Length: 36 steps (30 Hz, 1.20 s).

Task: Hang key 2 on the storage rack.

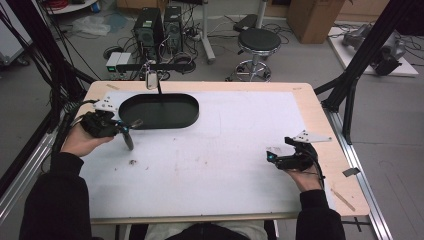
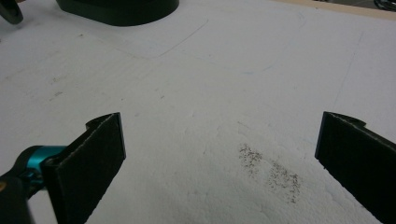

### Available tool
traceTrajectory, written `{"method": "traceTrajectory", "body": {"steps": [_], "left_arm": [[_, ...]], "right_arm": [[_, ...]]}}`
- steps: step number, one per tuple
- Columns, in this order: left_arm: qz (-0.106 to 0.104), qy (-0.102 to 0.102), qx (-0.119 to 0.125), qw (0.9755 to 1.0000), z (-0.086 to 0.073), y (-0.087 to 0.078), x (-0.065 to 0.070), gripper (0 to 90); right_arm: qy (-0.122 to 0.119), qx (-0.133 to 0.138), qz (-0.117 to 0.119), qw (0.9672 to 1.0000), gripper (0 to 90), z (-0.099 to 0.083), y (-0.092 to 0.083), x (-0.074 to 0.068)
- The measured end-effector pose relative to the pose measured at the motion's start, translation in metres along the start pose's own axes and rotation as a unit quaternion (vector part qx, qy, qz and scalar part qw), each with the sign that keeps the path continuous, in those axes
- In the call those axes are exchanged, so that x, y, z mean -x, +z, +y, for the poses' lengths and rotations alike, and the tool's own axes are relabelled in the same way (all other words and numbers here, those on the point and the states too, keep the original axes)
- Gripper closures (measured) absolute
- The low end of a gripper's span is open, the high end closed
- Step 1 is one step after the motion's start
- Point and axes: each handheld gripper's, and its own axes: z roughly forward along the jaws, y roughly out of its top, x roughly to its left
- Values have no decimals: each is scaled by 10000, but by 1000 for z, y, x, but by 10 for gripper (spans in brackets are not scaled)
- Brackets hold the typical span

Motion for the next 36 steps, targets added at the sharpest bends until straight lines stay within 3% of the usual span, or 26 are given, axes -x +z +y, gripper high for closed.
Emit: {"method": "traceTrajectory", "body": {"steps": [6, 22, 36], "left_arm": [[87, 95, 232, 9996, 23, -5, -3, 868], [144, 73, 493, 9987, 53, -16, -15, 868], [218, 204, 417, 9987, 80, -16, -18, 869]], "right_arm": [[12, 15, 9, 10000, 8, 0, -1, 1], [29, 40, 14, 10000, 8, 0, -1, 2], [27, 54, 14, 10000, 8, 0, -1, 1]]}}
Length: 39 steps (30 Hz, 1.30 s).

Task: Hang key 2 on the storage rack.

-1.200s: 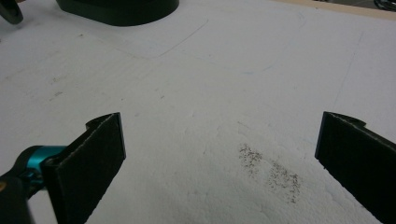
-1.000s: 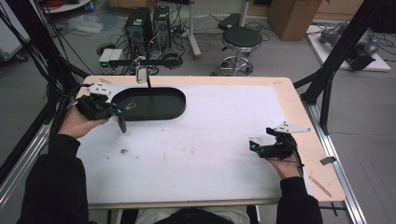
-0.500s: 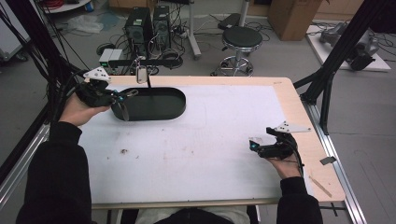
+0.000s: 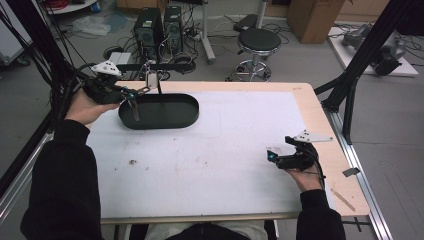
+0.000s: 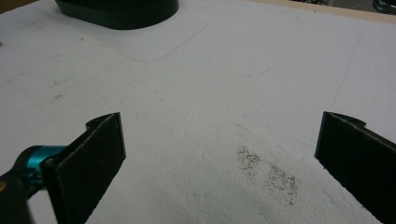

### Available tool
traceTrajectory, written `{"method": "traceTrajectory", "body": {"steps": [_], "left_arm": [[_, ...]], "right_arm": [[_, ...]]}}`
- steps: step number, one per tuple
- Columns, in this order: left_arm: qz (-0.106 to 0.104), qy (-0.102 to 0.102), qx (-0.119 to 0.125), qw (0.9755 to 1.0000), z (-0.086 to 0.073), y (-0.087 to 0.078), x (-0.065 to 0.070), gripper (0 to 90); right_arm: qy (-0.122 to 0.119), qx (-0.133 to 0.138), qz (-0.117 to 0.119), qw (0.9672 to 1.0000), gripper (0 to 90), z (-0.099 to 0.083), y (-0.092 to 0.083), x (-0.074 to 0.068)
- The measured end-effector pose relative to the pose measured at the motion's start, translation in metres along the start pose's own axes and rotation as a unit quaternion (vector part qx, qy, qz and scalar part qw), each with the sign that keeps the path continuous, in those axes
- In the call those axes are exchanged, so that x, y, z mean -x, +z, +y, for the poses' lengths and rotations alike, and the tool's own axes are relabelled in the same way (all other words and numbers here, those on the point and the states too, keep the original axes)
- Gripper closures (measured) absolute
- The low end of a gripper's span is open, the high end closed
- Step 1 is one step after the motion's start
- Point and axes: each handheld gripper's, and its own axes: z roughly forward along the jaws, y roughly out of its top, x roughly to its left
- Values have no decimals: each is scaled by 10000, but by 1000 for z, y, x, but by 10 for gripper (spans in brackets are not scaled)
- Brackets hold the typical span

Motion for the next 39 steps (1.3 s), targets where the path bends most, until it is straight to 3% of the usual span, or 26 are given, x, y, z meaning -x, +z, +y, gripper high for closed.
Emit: {"method": "traceTrajectory", "body": {"steps": [10, 15, 23, 25, 28, 31, 36, 39], "left_arm": [[125, -108, 82, 9998, 6, 11, -7, 868], [158, -71, 144, 9997, 19, 13, -9, 868], [209, 163, 35, 9996, 43, 26, -9, 868], [464, 327, -36, 9984, 46, 33, -9, 868], [568, 384, -107, 9976, 48, 42, -7, 868], [590, 347, -196, 9975, 47, 51, -9, 868], [516, 233, 35, 9984, 50, 54, -8, 868], [531, 230, -81, 9983, 51, 58, -10, 867]], "right_arm": [[2, -20, 17, 10000, 8, 0, 2, 1], [-7, -18, 21, 10000, 8, 0, 2, 1], [6, 9, 21, 10000, 8, 0, 1, 2], [2, -13, 34, 10000, 8, 0, 1, 1], [-20, -37, 47, 10000, 8, 0, 2, 1], [-11, -18, 33, 10000, 8, 0, 2, 1], [30, 11, 10, 10000, 8, -1, -1, 2], [34, 9, 26, 10000, 8, -1, -1, 3]]}}
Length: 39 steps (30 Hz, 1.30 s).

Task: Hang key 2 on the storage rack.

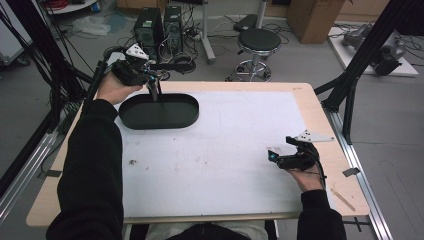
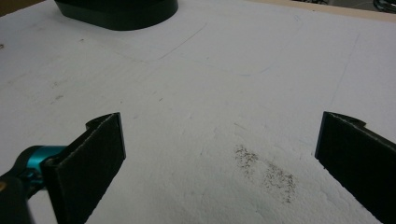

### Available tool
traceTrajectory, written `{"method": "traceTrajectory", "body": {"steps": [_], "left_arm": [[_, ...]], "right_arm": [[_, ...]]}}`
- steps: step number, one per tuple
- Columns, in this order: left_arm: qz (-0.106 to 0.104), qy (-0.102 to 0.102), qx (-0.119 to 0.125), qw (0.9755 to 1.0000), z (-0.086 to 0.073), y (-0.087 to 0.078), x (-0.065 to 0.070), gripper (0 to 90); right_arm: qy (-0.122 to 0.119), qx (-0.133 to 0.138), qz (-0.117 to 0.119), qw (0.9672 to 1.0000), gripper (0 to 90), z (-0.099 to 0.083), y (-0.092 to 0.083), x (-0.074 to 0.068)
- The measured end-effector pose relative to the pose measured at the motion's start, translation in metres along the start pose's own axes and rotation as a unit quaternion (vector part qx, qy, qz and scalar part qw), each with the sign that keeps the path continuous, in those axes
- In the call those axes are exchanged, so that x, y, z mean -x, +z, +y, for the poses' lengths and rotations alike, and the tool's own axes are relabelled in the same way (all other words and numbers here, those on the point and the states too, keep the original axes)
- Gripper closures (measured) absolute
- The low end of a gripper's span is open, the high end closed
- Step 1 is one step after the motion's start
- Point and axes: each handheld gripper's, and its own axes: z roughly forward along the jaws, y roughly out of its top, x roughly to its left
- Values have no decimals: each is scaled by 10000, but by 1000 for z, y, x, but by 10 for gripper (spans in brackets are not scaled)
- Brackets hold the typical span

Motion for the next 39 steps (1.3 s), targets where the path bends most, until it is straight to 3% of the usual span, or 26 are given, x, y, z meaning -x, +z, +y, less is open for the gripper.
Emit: {"method": "traceTrajectory", "body": {"steps": [4, 11, 17, 26, 34, 36, 39], "left_arm": [[84, 11, -208, 9997, -3, 8, 0, 867], [75, 3, -177, 9998, -1, 15, 3, 866], [138, 55, -378, 9992, -3, 25, 3, 865], [235, -44, -333, 9992, -3, 38, 0, 865], [214, -158, -290, 9992, -3, 39, -7, 861], [131, -171, -274, 9994, -4, 40, -6, 852], [-220, -178, -141, 9995, -5, 39, -2, 776]], "right_arm": [[8, 1, -25, 10000, 8, 0, -1, 1], [-12, 37, -22, 10000, 8, 0, -2, 2], [-27, 6, -44, 10000, 8, 0, -1, 1], [-7, 21, -56, 10000, 8, -1, -2, 2], [20, 4, -52, 10000, 8, -1, -2, 2], [-32, 5, -57, 10000, 8, -1, -2, 3], [-40, 3, -60, 10000, 8, -1, -2, 3]]}}
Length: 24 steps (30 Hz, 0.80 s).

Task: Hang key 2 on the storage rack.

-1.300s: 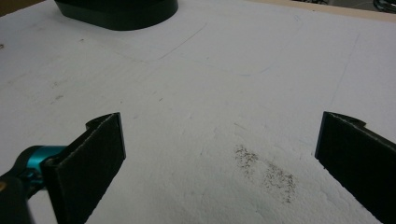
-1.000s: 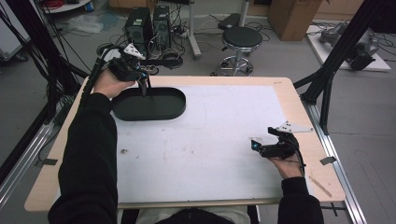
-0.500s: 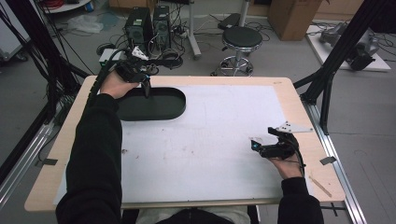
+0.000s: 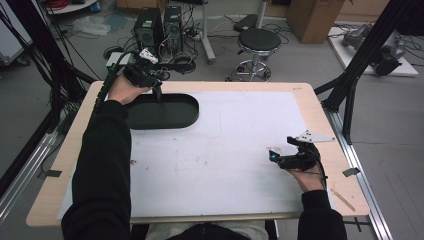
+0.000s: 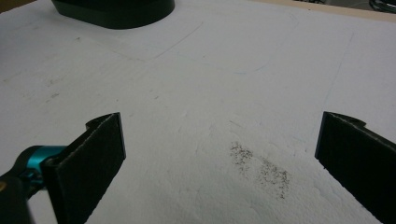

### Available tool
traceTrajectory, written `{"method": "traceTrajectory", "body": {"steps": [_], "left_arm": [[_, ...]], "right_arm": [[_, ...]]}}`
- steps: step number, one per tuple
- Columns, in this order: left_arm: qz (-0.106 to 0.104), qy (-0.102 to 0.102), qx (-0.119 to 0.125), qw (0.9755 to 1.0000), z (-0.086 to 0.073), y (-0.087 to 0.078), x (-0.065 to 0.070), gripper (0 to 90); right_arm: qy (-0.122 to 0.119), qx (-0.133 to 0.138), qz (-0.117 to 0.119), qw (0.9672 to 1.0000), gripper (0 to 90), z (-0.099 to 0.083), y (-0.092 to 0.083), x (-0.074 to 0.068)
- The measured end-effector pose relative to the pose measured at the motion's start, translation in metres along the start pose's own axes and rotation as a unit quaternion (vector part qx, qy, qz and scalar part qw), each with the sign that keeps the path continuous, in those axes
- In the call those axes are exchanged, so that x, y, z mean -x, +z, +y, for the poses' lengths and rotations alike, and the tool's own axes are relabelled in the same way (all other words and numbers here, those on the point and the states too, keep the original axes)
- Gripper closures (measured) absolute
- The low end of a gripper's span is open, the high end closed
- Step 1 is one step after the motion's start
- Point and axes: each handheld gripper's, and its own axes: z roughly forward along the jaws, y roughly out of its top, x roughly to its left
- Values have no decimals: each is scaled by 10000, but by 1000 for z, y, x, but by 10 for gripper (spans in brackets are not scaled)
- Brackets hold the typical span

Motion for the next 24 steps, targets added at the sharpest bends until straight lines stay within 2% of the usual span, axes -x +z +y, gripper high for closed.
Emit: {"method": "traceTrajectory", "body": {"steps": [3, 5, 7, 8, 9, 15, 20, 24], "left_arm": [[-342, -245, 244, 9988, -3, -4, 1, 580], [-633, -461, 401, 9961, -7, -6, 2, 380], [-770, -567, 333, 9949, -10, -8, 2, 180], [-899, -637, 326, 9934, -12, -9, 2, 102], [-962, -657, 313, 9927, -14, -10, 3, 66], [-908, -698, 268, 9931, -29, -17, 5, 66], [-764, -711, 484, 9934, -39, -27, 6, 69], [-690, -746, 665, 9926, -48, -33, 10, 76]], "right_arm": [[26, 8, -5, 10000, 8, 0, 0, 0], [25, 2, -1, 10000, 8, 0, -1, -1], [16, -1, 3, 10000, 8, 0, -1, -1], [39, 9, 6, 10000, 8, 0, -1, -1], [48, 6, 7, 10000, 8, 0, -1, -1], [39, 14, -21, 10000, 8, 0, -1, 0], [21, -1, -22, 10000, 8, 0, 0, -1], [10, -15, -17, 10000, 8, 0, 0, -2]]}}
